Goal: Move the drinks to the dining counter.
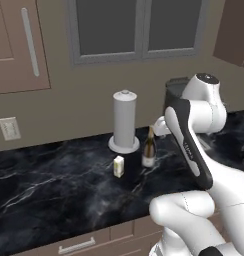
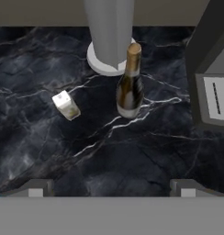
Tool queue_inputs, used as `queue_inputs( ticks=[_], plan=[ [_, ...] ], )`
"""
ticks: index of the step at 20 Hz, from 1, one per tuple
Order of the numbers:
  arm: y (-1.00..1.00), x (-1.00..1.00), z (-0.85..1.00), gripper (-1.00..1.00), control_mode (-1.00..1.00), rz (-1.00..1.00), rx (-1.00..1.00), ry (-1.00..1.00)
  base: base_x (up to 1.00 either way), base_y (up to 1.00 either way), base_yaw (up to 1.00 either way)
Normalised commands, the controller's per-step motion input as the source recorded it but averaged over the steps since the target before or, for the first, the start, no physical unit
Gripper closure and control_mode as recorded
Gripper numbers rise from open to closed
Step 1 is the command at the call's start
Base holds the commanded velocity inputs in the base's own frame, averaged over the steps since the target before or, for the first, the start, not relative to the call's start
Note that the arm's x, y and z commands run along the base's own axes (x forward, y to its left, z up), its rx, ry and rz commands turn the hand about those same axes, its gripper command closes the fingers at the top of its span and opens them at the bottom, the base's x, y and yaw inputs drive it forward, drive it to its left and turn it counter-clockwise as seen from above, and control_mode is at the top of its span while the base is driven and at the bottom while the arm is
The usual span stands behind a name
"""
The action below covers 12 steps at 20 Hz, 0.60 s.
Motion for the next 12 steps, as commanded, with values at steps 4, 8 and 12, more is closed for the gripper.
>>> queue_inputs(
  ticks=[4, 8, 12],
  plan=[
    [0.00, 0.00, 0.00, -1.00, 1.00, 0.00, 0.00, 0.00, 0.50, 0.02, -0.23],
    [0.00, 0.39, 0.00, -1.00, -1.00, -0.06, 0.00, -0.04, 0.00, 0.00, 0.00],
    [-0.01, 0.12, 0.00, -1.00, -1.00, 0.00, 0.00, -0.04, 0.00, 0.00, 0.00]
  ],
)
